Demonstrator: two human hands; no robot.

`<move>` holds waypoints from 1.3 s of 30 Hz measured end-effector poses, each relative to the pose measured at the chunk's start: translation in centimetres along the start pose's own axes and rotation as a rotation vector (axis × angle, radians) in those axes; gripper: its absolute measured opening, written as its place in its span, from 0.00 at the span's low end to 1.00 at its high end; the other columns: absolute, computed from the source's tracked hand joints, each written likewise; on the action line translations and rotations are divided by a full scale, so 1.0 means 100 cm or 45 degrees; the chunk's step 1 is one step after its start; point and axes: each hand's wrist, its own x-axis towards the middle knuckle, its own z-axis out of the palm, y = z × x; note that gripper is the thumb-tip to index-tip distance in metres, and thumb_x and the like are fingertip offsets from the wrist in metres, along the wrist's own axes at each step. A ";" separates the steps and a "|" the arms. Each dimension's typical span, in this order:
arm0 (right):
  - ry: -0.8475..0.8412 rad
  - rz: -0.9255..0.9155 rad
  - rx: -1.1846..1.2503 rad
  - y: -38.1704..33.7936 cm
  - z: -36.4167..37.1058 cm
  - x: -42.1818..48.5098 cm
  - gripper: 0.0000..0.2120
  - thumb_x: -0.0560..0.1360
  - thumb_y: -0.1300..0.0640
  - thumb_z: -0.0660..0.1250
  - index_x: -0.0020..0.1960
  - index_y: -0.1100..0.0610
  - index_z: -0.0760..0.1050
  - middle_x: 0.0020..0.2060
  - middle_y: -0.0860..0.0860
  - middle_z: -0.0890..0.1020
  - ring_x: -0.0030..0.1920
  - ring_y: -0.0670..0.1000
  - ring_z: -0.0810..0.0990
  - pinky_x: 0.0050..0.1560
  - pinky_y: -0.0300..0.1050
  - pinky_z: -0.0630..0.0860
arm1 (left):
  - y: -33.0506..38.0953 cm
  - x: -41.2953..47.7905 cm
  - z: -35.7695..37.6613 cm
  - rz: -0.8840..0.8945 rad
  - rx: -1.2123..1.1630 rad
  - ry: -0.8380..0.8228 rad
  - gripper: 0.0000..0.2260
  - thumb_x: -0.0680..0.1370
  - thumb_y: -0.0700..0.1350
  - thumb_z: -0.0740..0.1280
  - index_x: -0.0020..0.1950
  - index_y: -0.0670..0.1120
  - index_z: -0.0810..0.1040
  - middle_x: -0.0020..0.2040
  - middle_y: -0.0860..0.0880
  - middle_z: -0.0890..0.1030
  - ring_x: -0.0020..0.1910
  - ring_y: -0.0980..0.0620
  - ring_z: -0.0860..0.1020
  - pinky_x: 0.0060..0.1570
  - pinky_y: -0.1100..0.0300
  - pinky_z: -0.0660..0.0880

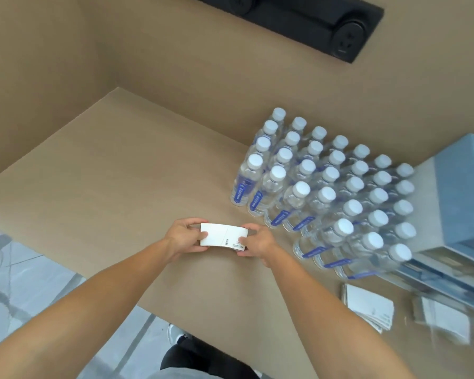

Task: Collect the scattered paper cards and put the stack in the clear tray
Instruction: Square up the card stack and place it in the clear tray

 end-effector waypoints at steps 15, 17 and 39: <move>0.321 -0.019 0.218 0.125 -0.153 -0.087 0.21 0.73 0.69 0.66 0.64 0.54 0.75 0.55 0.57 0.80 0.53 0.60 0.83 0.48 0.55 0.83 | -0.041 -0.071 0.185 0.028 0.241 -0.233 0.17 0.77 0.30 0.67 0.65 0.40 0.75 0.54 0.38 0.80 0.50 0.41 0.81 0.35 0.55 0.83; 0.411 0.004 0.227 0.148 -0.174 -0.098 0.20 0.73 0.68 0.67 0.63 0.54 0.76 0.53 0.54 0.77 0.51 0.60 0.84 0.45 0.53 0.84 | -0.050 -0.080 0.213 0.041 0.277 -0.266 0.17 0.76 0.30 0.67 0.64 0.41 0.76 0.54 0.38 0.80 0.50 0.41 0.81 0.34 0.55 0.83; 0.747 0.098 -0.024 0.202 -0.278 -0.085 0.11 0.69 0.63 0.64 0.46 0.60 0.84 0.43 0.59 0.86 0.44 0.60 0.85 0.44 0.46 0.83 | -0.074 -0.054 0.354 0.066 0.573 -0.084 0.08 0.70 0.34 0.74 0.33 0.45 0.80 0.47 0.37 0.86 0.46 0.38 0.86 0.51 0.45 0.83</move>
